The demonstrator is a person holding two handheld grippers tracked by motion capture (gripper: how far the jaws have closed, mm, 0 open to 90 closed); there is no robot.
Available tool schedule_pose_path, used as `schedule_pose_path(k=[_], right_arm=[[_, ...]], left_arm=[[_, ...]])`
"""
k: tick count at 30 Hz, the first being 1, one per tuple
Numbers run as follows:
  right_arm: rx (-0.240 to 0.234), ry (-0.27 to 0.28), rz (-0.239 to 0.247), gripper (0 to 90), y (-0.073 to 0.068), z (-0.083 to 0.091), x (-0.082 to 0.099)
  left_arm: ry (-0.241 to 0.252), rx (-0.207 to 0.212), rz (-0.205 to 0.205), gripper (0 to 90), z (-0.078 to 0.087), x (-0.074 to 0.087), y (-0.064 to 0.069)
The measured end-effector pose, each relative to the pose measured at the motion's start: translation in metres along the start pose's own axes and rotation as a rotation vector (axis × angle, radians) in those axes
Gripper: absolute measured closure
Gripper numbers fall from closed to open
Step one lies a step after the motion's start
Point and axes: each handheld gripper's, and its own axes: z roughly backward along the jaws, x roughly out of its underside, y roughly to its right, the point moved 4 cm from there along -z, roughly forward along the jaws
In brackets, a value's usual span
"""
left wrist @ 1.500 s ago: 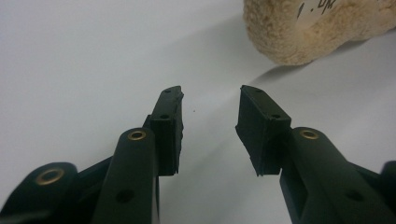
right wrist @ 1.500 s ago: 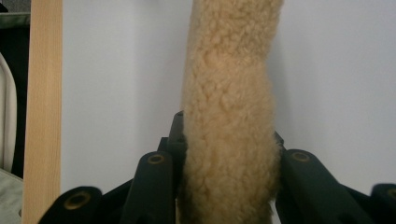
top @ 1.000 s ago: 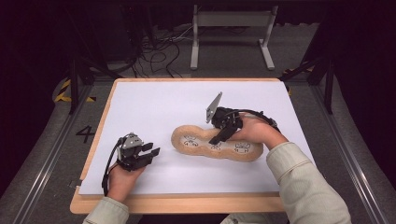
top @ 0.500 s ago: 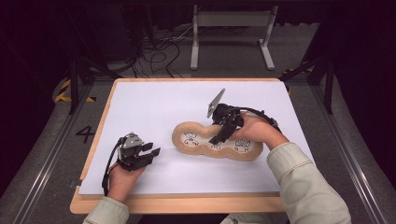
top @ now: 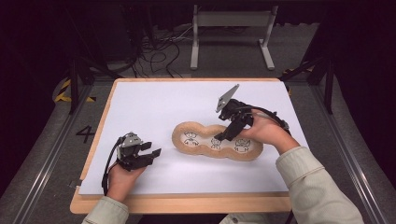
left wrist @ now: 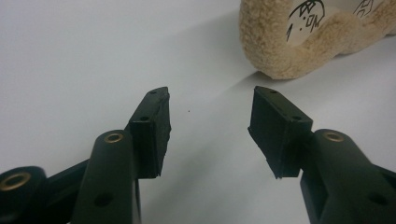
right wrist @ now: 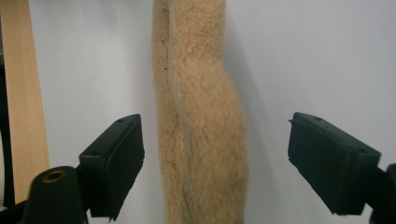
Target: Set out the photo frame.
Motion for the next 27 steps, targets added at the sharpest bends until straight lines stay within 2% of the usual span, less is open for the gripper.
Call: schedule_pose_path(k=[3, 6, 8, 9, 12, 18, 21, 24, 27], right_arm=[[0.030, 0.018, -0.011, 16.1, -0.001, 0.012, 0.007], [0.050, 0.042, -0.018, 13.0, -0.004, 0.023, 0.017], [0.051, 0.053, -0.023, 10.6, -0.005, 0.026, 0.020], [0.028, 0.112, -0.048, 4.9, -0.007, 0.035, 0.027], [0.028, 0.136, -0.067, 0.5, -0.008, 0.045, 0.037], [0.066, 0.142, -0.088, 0.0, -0.008, 0.058, 0.051], [0.092, 0.150, -0.119, 0.0, -0.008, 0.067, 0.064], [0.106, 0.160, -0.139, 0.0, -0.007, 0.070, 0.073], [0.109, 0.199, -0.162, 0.0, -0.007, 0.073, 0.081]], left_arm=[[-0.001, -0.006, -0.006, 43.7, 0.001, -0.001, 0.001], [-0.012, 0.009, -0.002, 41.6, 0.004, 0.000, 0.003], [-0.012, 0.010, -0.009, 40.4, 0.005, 0.000, 0.003], [-0.007, 0.016, -0.004, 37.8, 0.006, 0.000, 0.003], [-0.009, 0.027, 0.000, 35.1, 0.009, 0.003, -0.001], [0.003, 0.026, 0.015, 31.4, 0.013, 0.005, -0.005], [0.009, 0.030, 0.015, 29.5, 0.013, 0.006, -0.007], [0.020, 0.064, 0.029, 27.2, 0.013, 0.006, -0.007], [0.038, 0.086, 0.036, 25.5, 0.014, 0.005, -0.008]])
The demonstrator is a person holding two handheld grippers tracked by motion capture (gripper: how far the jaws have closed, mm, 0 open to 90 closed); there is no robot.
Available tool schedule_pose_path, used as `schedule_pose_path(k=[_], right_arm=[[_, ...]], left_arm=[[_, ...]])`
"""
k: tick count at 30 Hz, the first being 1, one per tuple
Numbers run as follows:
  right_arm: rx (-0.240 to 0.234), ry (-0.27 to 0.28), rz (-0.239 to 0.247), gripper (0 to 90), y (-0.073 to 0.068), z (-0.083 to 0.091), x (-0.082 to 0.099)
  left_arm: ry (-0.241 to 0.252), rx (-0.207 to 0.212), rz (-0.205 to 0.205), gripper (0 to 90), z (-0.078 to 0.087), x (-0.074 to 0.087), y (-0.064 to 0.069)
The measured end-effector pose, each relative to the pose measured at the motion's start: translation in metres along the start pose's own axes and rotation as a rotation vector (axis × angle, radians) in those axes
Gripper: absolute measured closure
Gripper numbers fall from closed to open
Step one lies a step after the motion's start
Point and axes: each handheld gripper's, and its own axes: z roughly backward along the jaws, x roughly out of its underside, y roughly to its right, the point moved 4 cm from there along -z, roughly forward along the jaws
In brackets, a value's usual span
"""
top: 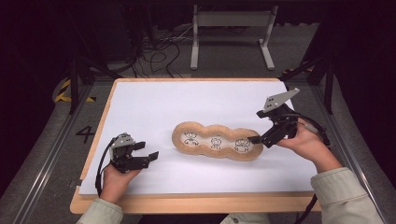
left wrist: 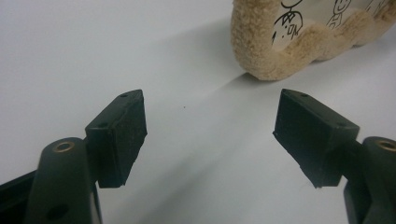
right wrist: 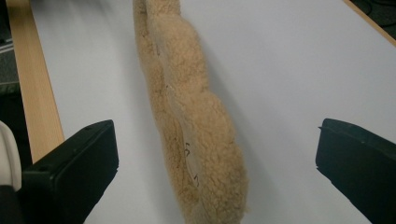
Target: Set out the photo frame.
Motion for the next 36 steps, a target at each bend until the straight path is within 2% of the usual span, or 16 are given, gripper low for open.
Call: schedule_pose_path(k=[5, 8, 10, 15, 18, 22, 23, 24, 27, 28, 31, 33, 36], right_arm=[[0.045, 0.009, -0.047, 0.0, 0.002, 0.003, 0.017], [0.048, 0.046, -0.068, 0.0, 0.002, 0.004, 0.027], [0.046, 0.056, -0.078, 0.0, 0.002, 0.004, 0.030], [0.054, 0.082, -0.127, 0.0, 0.000, 0.000, 0.050], [0.081, 0.085, -0.141, 0.0, -0.002, -0.004, 0.063], [0.079, 0.105, -0.164, 0.0, -0.004, -0.007, 0.075], [0.080, 0.115, -0.172, 0.0, -0.004, -0.008, 0.079], [0.082, 0.121, -0.178, 0.0, -0.004, -0.009, 0.081], [0.087, 0.148, -0.202, 0.0, -0.005, -0.012, 0.090], [0.088, 0.152, -0.210, 0.0, -0.005, -0.013, 0.093], [0.093, 0.159, -0.207, 0.0, -0.006, -0.016, 0.099], [0.103, 0.181, -0.193, 0.0, -0.007, -0.016, 0.102], [0.110, 0.206, -0.216, 0.0, -0.006, -0.019, 0.108]], left_arm=[[-0.009, -0.002, -0.019, 22.1, -0.001, 0.002, 0.000], [-0.024, -0.019, -0.051, 18.1, -0.003, 0.004, 0.000], [-0.030, -0.020, -0.054, 17.1, -0.003, 0.004, 0.000], [-0.041, -0.017, -0.042, 18.4, -0.002, 0.005, 0.000], [-0.045, -0.008, -0.030, 18.1, -0.001, 0.006, -0.002], [-0.028, -0.014, -0.020, 17.9, -0.002, 0.009, -0.003], [-0.034, -0.019, -0.010, 17.9, -0.001, 0.010, -0.004], [-0.026, -0.027, -0.022, 17.9, -0.001, 0.010, -0.006], [-0.022, -0.030, -0.003, 17.7, 0.002, 0.013, -0.004], [-0.015, -0.044, -0.019, 17.6, 0.003, 0.013, -0.006], [-0.004, -0.059, -0.016, 17.1, 0.005, 0.016, -0.008], [-0.013, -0.067, -0.011, 17.0, 0.006, 0.017, -0.009], [-0.010, -0.083, -0.020, 16.7, 0.008, 0.018, -0.009]])
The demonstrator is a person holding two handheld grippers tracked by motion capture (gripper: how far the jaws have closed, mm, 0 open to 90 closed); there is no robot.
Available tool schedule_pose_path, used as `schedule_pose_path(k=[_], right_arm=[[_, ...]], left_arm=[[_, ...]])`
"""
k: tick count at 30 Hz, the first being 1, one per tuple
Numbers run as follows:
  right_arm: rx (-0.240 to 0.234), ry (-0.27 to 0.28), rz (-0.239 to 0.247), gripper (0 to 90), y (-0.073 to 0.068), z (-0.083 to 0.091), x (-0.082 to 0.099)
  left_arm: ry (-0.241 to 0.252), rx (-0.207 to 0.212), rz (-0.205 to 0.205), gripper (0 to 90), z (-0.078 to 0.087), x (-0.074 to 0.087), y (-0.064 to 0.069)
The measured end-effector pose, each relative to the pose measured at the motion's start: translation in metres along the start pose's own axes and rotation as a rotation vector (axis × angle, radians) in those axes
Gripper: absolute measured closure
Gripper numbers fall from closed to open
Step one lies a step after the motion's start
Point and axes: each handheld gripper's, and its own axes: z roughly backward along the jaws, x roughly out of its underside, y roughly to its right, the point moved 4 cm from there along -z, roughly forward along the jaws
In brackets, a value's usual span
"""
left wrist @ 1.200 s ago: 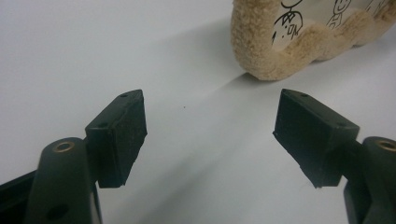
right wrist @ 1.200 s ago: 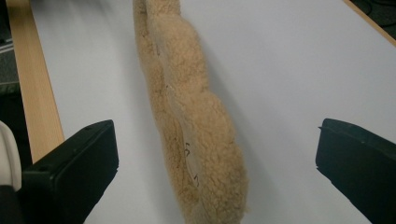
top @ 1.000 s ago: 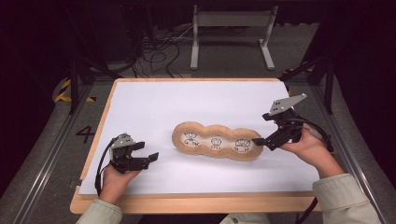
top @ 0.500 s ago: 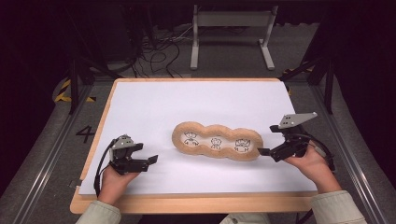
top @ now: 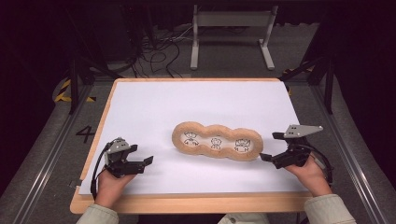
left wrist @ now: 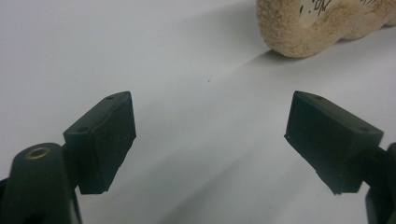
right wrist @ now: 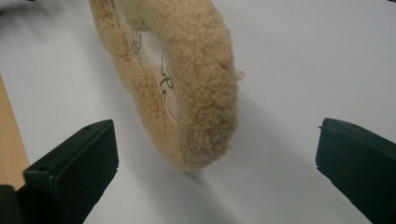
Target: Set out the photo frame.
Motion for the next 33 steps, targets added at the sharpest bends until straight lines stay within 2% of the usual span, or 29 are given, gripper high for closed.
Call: schedule_pose_path(k=[3, 5, 14, 21, 25, 29, 33], right_arm=[[0.016, 0.016, -0.015, 0.0, 0.001, -0.002, 0.005], [0.030, 0.046, -0.047, 0.0, 0.002, -0.006, 0.013], [0.046, 0.074, -0.057, 0.0, 0.004, -0.014, 0.031], [0.062, 0.046, -0.101, 0.0, 0.006, -0.021, 0.049], [0.080, 0.034, -0.080, 0.0, 0.004, -0.023, 0.050], [0.087, 0.031, -0.095, 0.0, 0.005, -0.023, 0.050], [0.106, 0.012, -0.081, 0.0, 0.004, -0.025, 0.050]], left_arm=[[0.000, -0.005, -0.005, 16.7, 0.000, 0.000, 0.000], [-0.007, -0.006, -0.009, 16.6, -0.001, 0.000, 0.001], [-0.028, -0.012, -0.030, 16.5, -0.004, 0.002, 0.003], [-0.030, -0.020, -0.026, 16.4, -0.006, 0.002, 0.002], [-0.032, -0.017, -0.034, 16.3, -0.007, 0.002, 0.002], [-0.037, -0.016, -0.034, 16.3, -0.008, 0.002, 0.002], [-0.040, -0.017, -0.035, 16.3, -0.009, 0.002, 0.002]])
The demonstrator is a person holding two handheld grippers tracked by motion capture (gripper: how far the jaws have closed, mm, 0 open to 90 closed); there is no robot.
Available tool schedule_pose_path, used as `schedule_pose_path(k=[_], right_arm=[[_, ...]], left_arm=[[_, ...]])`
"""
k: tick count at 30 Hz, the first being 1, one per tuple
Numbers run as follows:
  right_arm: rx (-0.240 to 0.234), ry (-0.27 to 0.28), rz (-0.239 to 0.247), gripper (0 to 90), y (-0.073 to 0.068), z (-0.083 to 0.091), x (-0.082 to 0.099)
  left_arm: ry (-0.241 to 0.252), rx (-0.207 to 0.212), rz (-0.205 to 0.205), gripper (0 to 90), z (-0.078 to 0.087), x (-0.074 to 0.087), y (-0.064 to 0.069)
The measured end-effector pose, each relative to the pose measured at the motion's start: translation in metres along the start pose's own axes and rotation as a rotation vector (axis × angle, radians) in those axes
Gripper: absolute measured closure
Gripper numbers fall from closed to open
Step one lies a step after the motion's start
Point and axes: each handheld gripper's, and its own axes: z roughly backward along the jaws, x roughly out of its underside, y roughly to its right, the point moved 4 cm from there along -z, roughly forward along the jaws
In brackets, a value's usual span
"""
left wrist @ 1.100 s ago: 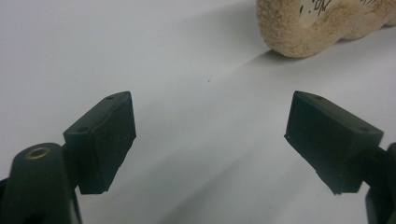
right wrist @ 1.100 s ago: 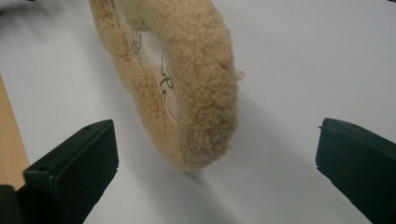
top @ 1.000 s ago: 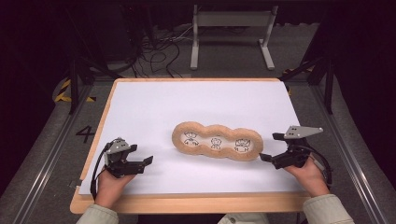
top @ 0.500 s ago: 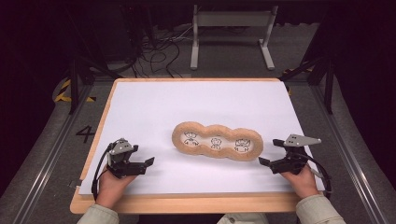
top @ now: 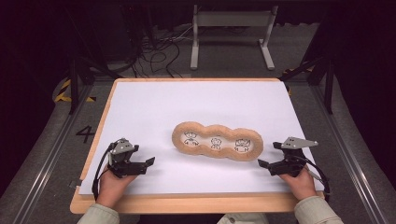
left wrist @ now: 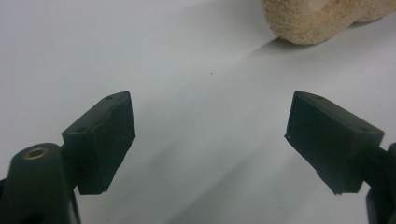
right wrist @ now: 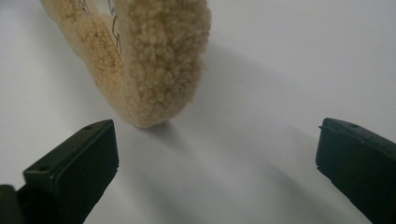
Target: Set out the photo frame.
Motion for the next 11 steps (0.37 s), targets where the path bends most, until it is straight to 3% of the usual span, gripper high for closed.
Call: schedule_pose_path(k=[11], right_arm=[[0.008, 0.012, -0.006, 0.0, -0.0001, 0.0025, 0.0005]], left_arm=[[0.005, -0.005, -0.004, 16.1, -0.0034, -0.0013, 0.0002]])
